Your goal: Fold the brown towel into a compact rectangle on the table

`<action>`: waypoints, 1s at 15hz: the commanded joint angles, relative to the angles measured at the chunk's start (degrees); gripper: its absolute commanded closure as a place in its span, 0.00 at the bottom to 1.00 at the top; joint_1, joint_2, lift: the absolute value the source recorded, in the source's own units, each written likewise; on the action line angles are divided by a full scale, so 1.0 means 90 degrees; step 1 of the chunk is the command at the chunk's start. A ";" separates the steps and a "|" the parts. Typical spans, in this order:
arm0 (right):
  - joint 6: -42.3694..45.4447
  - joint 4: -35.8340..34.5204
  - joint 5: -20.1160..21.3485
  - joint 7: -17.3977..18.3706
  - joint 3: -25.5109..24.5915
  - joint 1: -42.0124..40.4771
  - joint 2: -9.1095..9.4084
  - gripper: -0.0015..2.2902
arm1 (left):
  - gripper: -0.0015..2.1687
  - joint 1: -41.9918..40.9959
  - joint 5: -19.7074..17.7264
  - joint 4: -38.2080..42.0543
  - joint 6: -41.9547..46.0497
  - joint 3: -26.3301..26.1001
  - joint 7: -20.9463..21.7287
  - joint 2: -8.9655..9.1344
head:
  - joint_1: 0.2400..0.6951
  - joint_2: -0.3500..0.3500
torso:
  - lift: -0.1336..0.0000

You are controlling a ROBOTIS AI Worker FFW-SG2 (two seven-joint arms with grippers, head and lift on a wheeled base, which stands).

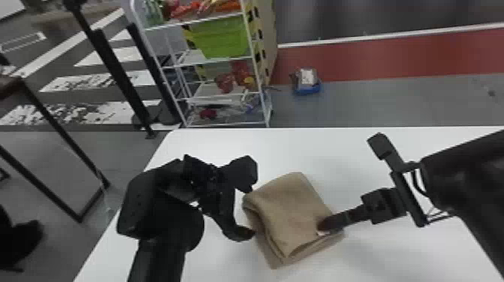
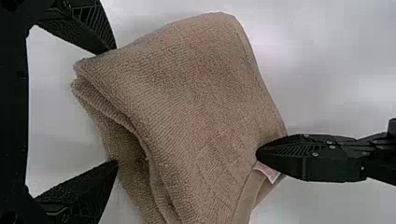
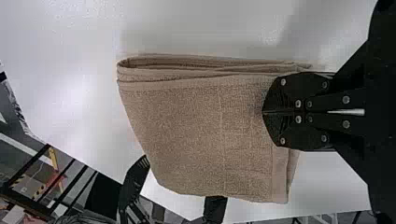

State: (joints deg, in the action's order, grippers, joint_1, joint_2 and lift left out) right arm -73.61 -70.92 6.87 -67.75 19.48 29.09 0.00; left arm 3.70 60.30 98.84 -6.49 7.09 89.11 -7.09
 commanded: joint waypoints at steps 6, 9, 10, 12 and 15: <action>-0.0039 -0.0070 -0.0089 -0.0040 -0.0085 -0.0039 0.0006 0.99 | 0.04 0.0126 -0.0274 0.0004 0.0159 0.1243 -0.0575 -0.0101 | 1.00 1.00 | 0.07; -0.0234 -0.0490 -0.0158 -0.0060 -0.0251 -0.0185 0.0006 0.99 | 0.03 0.0146 -0.1807 0.0170 -0.1267 0.1829 -0.1551 -0.0023 | 1.00 1.00 | 0.07; -0.0313 -0.0665 -0.0255 -0.0069 -0.0300 -0.0254 0.0006 0.99 | 0.03 0.0068 -0.2393 0.0209 -0.1775 0.1966 -0.1942 0.0046 | 1.00 1.00 | 0.07; -0.0410 -0.0988 -0.0441 -0.0060 -0.0456 -0.0342 0.0006 0.99 | 0.03 -0.0245 -0.3018 0.0414 -0.2009 0.2103 -0.2450 0.0192 | 1.00 1.00 | 0.07; -0.0430 -0.1300 -0.0841 0.0018 -0.0700 -0.0410 0.0006 0.99 | 0.03 -0.0616 -0.3340 0.0746 -0.2556 0.2054 -0.3231 0.0446 | 1.00 1.00 | 0.07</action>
State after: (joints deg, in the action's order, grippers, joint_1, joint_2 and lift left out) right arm -77.63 -81.48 0.88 -67.93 14.31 25.64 0.00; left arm -0.32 31.44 104.29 -28.13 25.87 61.32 -4.16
